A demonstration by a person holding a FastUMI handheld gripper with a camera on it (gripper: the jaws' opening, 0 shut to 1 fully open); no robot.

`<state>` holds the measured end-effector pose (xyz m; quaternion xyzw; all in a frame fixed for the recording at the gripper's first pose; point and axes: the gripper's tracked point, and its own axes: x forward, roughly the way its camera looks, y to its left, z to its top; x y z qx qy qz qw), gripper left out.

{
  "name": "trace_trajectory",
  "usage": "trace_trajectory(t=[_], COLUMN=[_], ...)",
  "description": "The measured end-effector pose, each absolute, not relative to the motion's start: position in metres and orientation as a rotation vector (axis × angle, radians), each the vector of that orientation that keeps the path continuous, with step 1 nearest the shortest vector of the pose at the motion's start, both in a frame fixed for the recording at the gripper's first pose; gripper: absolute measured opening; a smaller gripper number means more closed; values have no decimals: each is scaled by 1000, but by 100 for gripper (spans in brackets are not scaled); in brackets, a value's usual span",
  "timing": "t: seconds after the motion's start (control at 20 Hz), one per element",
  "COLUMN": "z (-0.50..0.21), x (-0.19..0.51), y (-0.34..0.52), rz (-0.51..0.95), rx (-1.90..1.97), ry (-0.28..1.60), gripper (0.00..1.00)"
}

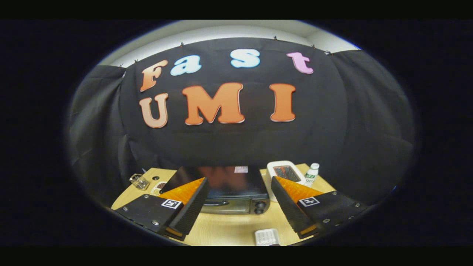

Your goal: Open the toaster oven, put the food inside, and close the toaster oven door.

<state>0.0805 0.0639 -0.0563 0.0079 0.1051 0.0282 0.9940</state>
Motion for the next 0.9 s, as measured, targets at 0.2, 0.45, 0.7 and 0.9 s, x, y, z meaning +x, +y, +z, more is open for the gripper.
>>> trace_trajectory(t=[0.2,0.45,0.7,0.9], z=[8,38,37,33], x=[59,33,12,4], y=[27,-8,-24,-34], rz=[5,-63,-81,-101], rx=[42,47,66,85], ry=[115,58,58,63], gripper=[99,99,99,99])
